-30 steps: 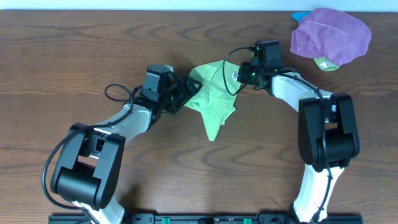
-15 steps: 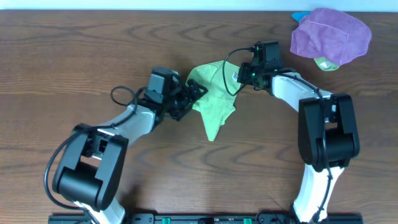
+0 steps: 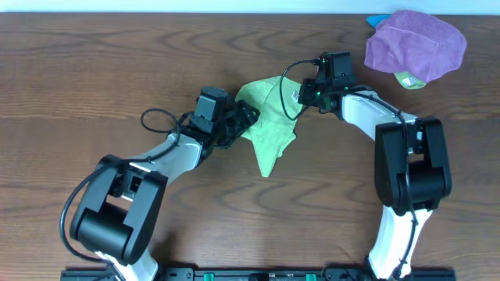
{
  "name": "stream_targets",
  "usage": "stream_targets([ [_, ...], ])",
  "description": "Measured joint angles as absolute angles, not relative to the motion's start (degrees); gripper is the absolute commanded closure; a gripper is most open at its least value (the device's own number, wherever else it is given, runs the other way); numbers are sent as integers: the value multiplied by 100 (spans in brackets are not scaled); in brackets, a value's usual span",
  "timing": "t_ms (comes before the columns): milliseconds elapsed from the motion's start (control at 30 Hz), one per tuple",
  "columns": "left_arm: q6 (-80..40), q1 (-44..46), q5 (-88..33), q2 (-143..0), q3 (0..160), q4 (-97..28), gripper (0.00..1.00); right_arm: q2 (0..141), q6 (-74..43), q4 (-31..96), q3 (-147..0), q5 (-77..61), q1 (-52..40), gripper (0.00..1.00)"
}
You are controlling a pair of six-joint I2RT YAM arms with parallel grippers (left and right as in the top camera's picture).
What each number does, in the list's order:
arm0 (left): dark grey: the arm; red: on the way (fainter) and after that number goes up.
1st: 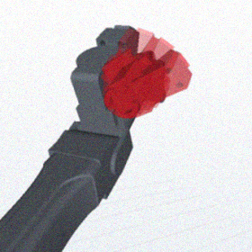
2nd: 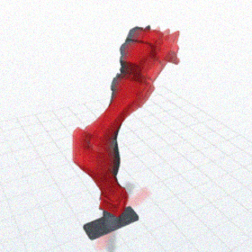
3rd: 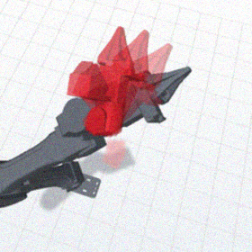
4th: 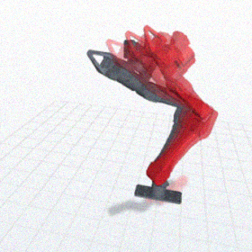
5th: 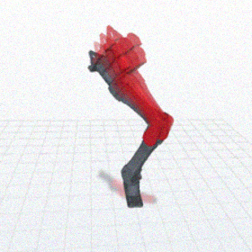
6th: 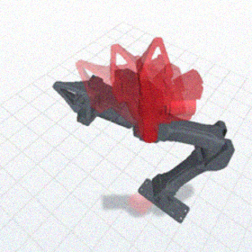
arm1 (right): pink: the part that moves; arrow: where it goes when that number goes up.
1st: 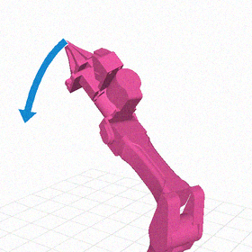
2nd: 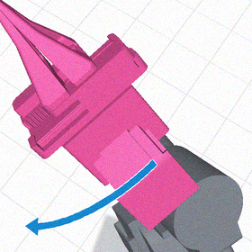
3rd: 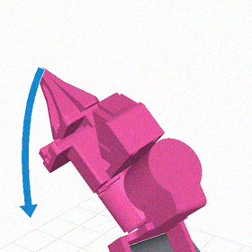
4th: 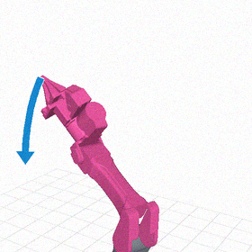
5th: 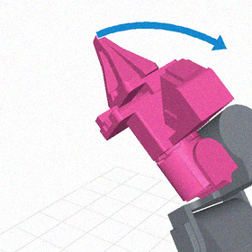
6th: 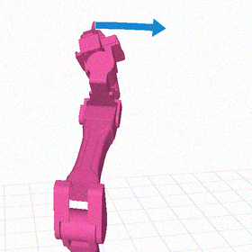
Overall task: Fold the cloth
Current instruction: 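Grasp the green cloth's left corner with the left gripper, then stretch the green cloth between both grippers and lay it flat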
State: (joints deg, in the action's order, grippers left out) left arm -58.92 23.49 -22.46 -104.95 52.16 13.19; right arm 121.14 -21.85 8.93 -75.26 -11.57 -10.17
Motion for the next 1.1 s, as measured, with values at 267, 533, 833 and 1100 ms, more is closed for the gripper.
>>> stream_targets([
  [267, -6143, 2349, -2191, -10899, 5225, 2034, 78, 12114, -2185, 895, -7526, -1186, -1017, 99],
  [533, -6171, 2263, -2158, -10903, 5229, 2668, 94, 12114, -2154, 880, -7526, -1199, -1017, 99],
  [833, -6173, 1389, -2171, -10903, 5815, 2856, 94, 12079, -2047, 200, -7529, -1201, -1017, 99],
  [1100, -6171, 1017, -2519, -10903, 6331, 2853, 94, 11528, -2036, 213, -7544, -1199, -1020, 99],
])
